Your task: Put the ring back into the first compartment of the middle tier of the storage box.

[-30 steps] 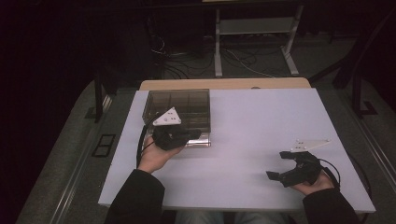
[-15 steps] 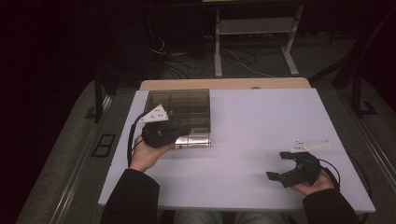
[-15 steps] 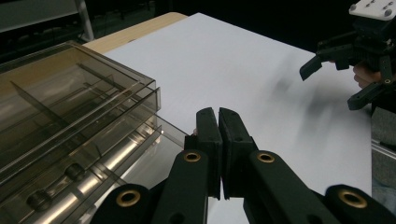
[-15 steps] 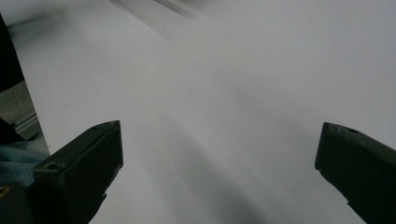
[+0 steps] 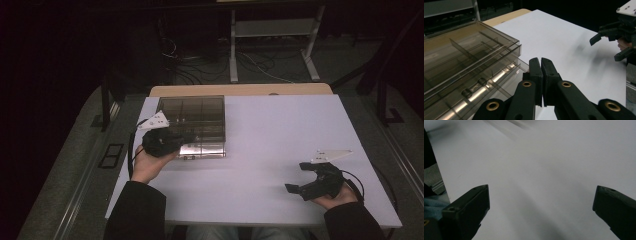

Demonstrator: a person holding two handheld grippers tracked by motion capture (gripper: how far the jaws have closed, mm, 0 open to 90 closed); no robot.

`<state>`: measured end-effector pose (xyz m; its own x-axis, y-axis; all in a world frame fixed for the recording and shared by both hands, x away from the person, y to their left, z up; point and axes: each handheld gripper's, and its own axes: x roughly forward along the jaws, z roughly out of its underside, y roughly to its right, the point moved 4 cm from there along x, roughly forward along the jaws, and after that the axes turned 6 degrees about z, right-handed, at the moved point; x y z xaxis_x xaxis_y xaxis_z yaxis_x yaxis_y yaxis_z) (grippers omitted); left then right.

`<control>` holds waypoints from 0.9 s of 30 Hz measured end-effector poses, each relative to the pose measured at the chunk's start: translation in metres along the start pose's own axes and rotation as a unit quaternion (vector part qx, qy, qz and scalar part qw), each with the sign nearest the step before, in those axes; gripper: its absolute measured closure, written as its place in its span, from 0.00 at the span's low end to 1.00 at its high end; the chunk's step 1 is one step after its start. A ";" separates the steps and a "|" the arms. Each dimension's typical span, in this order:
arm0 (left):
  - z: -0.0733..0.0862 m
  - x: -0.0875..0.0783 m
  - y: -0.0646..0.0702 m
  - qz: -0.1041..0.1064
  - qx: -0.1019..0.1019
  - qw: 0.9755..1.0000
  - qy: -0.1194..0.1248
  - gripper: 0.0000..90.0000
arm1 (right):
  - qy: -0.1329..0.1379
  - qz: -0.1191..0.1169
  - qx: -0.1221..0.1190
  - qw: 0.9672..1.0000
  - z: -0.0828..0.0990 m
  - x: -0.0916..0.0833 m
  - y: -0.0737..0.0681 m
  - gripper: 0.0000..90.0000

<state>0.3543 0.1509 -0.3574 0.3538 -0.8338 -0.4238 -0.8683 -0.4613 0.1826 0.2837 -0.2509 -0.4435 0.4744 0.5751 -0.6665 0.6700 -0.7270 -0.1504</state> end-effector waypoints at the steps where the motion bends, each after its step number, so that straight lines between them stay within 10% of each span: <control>1: 0.000 -0.001 -0.001 -0.001 -0.002 1.000 0.001 0.97 | 0.000 0.001 0.000 1.000 0.000 0.000 0.000 0.00; 27: 0.016 -0.026 -0.023 -0.038 -0.030 0.999 -0.002 0.97 | -0.001 0.000 0.000 1.000 0.000 0.000 0.000 0.00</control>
<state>0.3598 0.1882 -0.3652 0.4164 -0.7944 -0.4421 -0.8163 -0.5408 0.2029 0.2835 -0.2504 -0.4440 0.4734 0.5742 -0.6679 0.6704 -0.7268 -0.1496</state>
